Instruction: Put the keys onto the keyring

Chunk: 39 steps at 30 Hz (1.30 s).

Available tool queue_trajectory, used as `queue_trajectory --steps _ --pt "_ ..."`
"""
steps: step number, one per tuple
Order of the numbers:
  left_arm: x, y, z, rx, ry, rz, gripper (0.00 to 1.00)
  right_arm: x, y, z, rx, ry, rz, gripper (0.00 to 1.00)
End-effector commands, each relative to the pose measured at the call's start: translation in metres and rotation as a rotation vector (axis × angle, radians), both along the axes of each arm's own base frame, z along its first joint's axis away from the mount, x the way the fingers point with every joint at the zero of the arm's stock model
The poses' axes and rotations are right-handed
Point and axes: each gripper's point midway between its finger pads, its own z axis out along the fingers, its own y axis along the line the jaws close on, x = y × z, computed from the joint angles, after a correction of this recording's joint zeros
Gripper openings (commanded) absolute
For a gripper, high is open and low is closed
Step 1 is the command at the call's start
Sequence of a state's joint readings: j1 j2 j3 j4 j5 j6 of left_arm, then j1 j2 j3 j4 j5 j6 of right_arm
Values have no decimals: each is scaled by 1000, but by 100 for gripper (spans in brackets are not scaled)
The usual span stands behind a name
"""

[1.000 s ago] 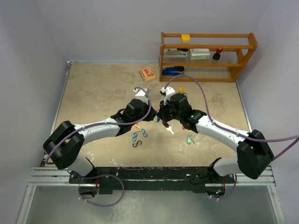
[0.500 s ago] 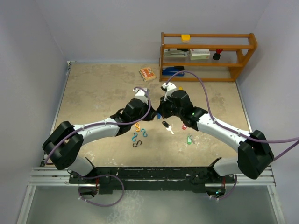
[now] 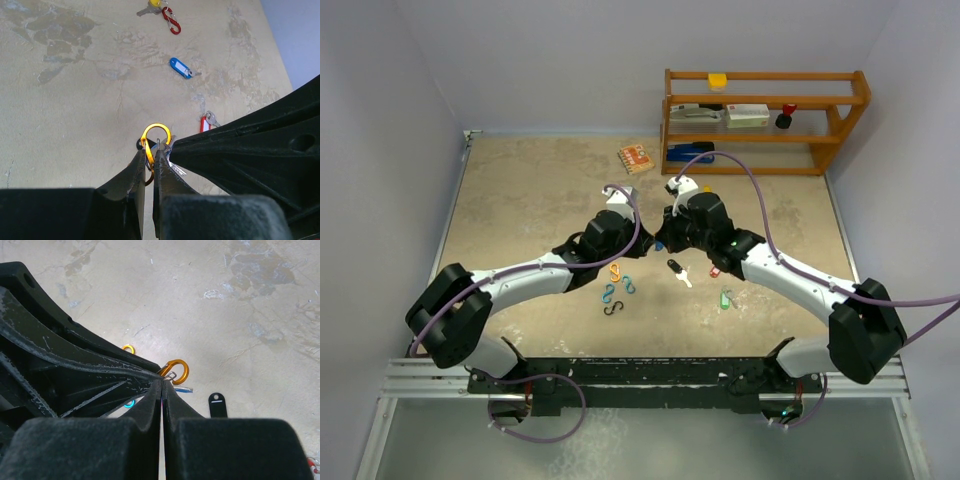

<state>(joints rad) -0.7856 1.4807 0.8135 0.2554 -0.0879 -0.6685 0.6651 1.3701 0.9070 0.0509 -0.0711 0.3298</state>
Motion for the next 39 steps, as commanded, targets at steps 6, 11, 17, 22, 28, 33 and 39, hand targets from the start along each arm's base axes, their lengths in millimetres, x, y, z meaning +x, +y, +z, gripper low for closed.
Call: queue_trajectory --steps 6,11,17,22,28,33,39 --pt "3 -3 31 -48 -66 -22 0 11 1 18 37 -39 -10 0" --pt "2 -3 33 -50 -72 -24 0 11 -1 16 35 -36 -15 0" --pt "-1 -4 33 -54 -68 -44 0 14 -5 16 29 -44 -30 0" --pt "-5 -4 29 -50 -59 -57 0 19 -11 18 21 -58 -47 0" --pt "-9 -4 27 -53 -55 -73 0 23 -15 18 19 -63 -54 0" --pt "-10 -4 25 -51 -56 -78 0 23 -15 18 23 -64 -53 0" --pt "-7 -4 26 -52 -51 -62 34 24 -17 19 24 -66 -54 0"
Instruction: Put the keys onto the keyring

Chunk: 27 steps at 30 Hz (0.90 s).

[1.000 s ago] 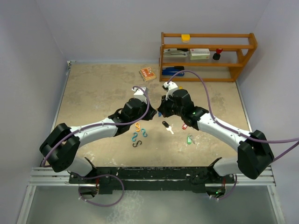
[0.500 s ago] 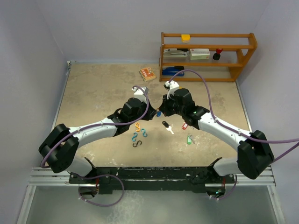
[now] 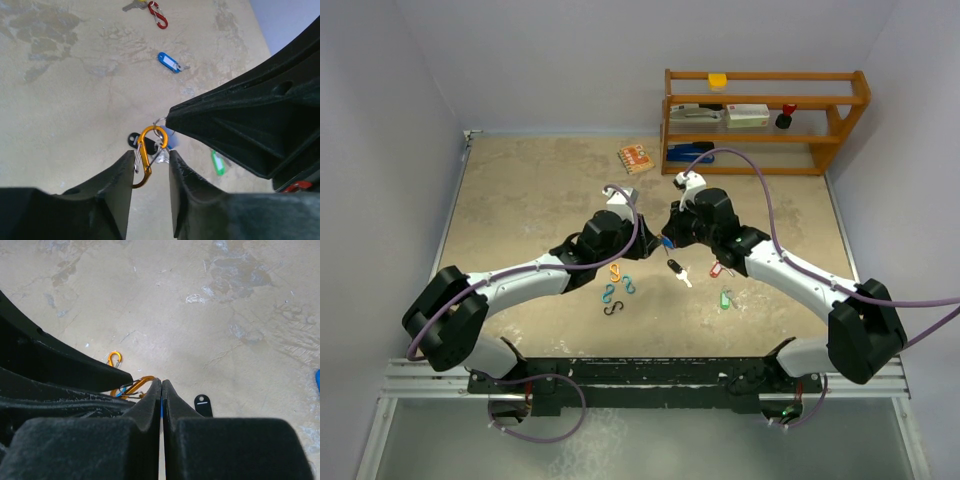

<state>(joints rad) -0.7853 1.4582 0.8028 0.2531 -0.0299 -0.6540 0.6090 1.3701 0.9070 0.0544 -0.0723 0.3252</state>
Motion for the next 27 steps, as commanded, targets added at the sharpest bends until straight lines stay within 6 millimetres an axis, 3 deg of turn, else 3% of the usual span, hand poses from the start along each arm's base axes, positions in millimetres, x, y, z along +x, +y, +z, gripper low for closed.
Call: queue_trajectory --steps 1,5,10,16,20,27 --pt "3 2 22 -43 -52 6 41 9 0 17 22 -59 -2 0" --pt "5 5 27 -54 -65 26 54 9 0 17 23 -59 -2 0" --pt "7 12 31 -56 -74 64 55 9 -1 17 25 -60 -2 0" --pt "19 52 36 -19 -99 278 55 12 -4 16 22 -62 -13 0" --pt "23 80 28 4 -80 408 57 16 -6 11 17 -55 -31 0" --pt "21 95 5 48 -46 463 57 39 -13 0 -34 -53 -93 0"
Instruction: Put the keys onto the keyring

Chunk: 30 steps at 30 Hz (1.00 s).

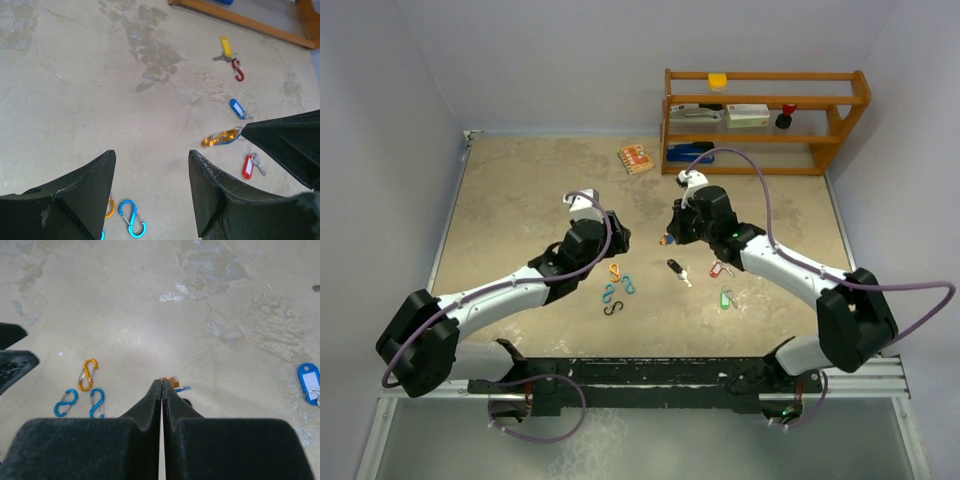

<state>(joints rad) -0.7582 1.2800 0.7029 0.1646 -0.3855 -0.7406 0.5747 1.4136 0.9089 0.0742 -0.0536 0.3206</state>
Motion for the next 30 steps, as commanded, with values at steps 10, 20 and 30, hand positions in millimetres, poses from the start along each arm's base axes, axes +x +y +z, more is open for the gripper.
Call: queue_trajectory --steps 10,20,30 --pt "-4 41 -14 -24 3 179 69 54 3 14 -19 -83 -99 0" --pt "-5 44 -23 -42 37 181 73 113 15 13 -17 -102 -143 0" --pt "-11 52 -38 1 74 197 73 172 14 -6 -21 -85 -182 0"
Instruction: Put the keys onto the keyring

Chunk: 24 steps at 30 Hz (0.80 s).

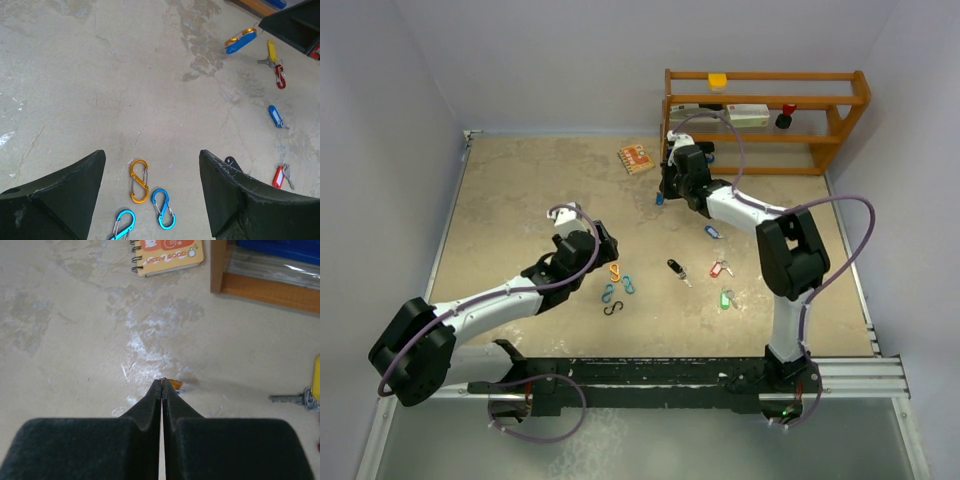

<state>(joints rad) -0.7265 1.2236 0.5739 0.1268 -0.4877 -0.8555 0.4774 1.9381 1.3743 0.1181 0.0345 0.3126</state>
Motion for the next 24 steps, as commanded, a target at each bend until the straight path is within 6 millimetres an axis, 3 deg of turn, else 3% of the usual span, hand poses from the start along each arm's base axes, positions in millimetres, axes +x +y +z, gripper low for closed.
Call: queue_trajectory --steps 1,4,5,6,8,12,18,19,24 --pt "0 7 0 1 0 29 73 31 2 24 26 -71 -16 0" --pt "-3 10 -5 17 14 33 72 41 0 17 20 -62 -29 0" --pt "-4 11 -7 19 18 35 72 42 -1 15 18 -60 -33 4" --pt "-4 12 -9 22 22 36 72 43 -1 14 16 -59 -36 13" --pt "-6 13 -12 26 28 37 72 43 -4 12 13 -58 -46 39" --pt "-6 12 -16 28 38 30 72 37 -11 19 14 -73 -65 62" --pt "-5 7 -25 42 64 14 71 2 -32 37 24 -94 -94 66" --pt "-5 6 -28 50 71 10 71 -7 -39 46 27 -107 -105 67" --pt "-5 1 -45 116 118 -5 69 -60 -61 52 39 -85 -118 67"
